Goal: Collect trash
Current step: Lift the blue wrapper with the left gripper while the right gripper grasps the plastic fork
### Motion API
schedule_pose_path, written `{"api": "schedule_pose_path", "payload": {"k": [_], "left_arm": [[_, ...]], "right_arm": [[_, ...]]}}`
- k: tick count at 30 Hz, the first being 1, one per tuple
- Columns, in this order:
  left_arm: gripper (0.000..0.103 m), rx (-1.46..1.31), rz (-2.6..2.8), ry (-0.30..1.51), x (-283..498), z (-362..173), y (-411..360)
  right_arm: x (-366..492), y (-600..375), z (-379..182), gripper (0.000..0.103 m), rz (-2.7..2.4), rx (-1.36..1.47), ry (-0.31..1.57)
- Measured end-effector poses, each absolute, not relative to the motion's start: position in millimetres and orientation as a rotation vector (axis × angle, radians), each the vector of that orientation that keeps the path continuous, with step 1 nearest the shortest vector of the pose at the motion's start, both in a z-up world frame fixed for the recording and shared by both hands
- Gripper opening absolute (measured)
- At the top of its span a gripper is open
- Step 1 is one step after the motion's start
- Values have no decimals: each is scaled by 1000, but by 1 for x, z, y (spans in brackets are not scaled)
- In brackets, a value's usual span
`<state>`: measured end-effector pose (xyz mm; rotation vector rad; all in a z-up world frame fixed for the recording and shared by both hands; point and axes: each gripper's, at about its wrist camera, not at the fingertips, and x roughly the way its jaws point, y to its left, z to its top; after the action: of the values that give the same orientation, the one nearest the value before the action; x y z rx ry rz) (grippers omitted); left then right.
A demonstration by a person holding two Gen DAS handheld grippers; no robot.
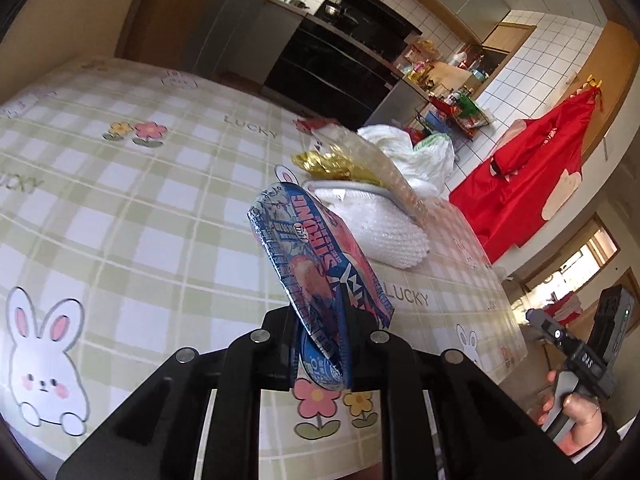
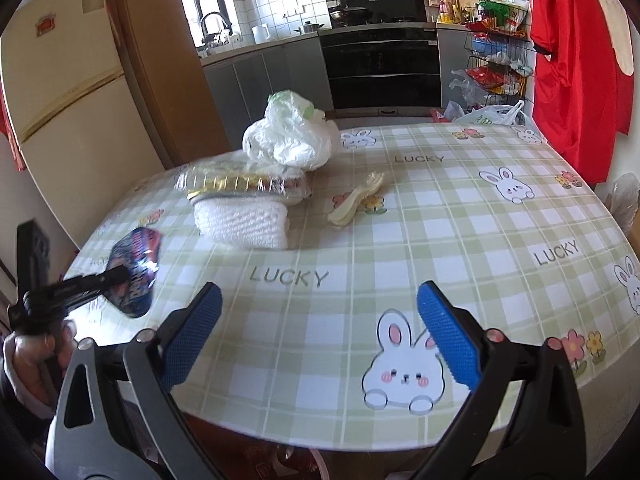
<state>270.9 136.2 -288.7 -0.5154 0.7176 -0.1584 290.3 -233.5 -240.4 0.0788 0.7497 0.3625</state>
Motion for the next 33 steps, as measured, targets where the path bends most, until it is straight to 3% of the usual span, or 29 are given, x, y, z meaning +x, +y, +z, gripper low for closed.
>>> {"api": "schedule_pose_path", "payload": {"k": [2, 6, 13, 17, 33], "left_arm": [[16, -494, -116, 684, 265, -281, 144], [16, -442, -53, 625, 256, -266, 153], [16, -406, 36, 561, 244, -254, 166], [16, -405, 67, 562, 243, -253, 174], [16, -389, 125, 564, 246, -257, 183]], "right_arm": [[307, -231, -242, 77, 357, 67, 743], [350, -219, -254, 62, 334, 21, 785], [431, -201, -278, 61, 283, 32, 857], [468, -190, -299, 35, 245, 41, 926], [509, -172, -335, 36, 88, 26, 1004]]}}
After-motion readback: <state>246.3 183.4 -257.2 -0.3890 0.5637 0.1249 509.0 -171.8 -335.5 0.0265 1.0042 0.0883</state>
